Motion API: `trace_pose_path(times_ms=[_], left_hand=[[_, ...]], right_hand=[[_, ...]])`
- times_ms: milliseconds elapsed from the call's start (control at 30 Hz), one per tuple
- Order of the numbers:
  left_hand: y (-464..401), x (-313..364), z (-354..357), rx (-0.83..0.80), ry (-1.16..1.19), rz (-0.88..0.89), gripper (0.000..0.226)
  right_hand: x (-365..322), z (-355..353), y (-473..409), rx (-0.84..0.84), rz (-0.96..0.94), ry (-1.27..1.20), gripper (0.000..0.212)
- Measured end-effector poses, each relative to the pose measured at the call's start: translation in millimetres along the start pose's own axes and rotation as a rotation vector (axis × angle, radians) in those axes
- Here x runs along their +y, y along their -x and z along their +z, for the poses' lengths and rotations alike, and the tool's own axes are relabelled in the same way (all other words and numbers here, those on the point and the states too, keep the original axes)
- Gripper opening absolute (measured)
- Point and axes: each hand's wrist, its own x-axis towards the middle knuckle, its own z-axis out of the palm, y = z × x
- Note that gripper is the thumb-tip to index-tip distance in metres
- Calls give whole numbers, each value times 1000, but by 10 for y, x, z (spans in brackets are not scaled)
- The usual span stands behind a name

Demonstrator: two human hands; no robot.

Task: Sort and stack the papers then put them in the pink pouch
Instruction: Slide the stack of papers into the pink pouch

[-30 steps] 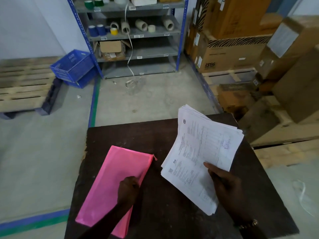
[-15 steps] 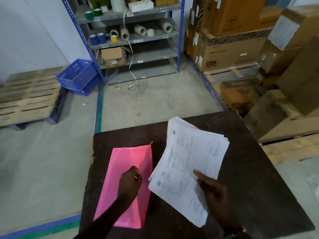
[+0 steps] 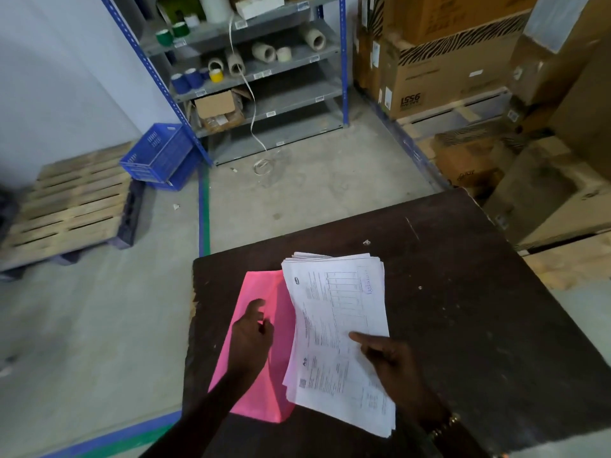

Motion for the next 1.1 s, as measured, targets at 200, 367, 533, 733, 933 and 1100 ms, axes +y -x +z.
trace_pose_path(times_ms=[200,367,533,733,933,1100], left_hand=[[-3,-127,127,15,-10,26,28],[77,-183,206,8,40,24,24],[136,-324,320,-38,-81,97,38],[232,-403,398,-36,-208,74,26],[181,-349,382,19,-225,42,25],[68,-316,311,102,-152,6,35]], right_hand=[[177,-33,-110,-2,164,-73,39],[248,-67,-86,-69,317,-145,37],[287,-85,-77,-127,357,-51,40],[365,-117,-122,-141,379,-27,40],[498,-140,-72,-146,333,93,43],[512,-153,-85,-123,318,149,42]])
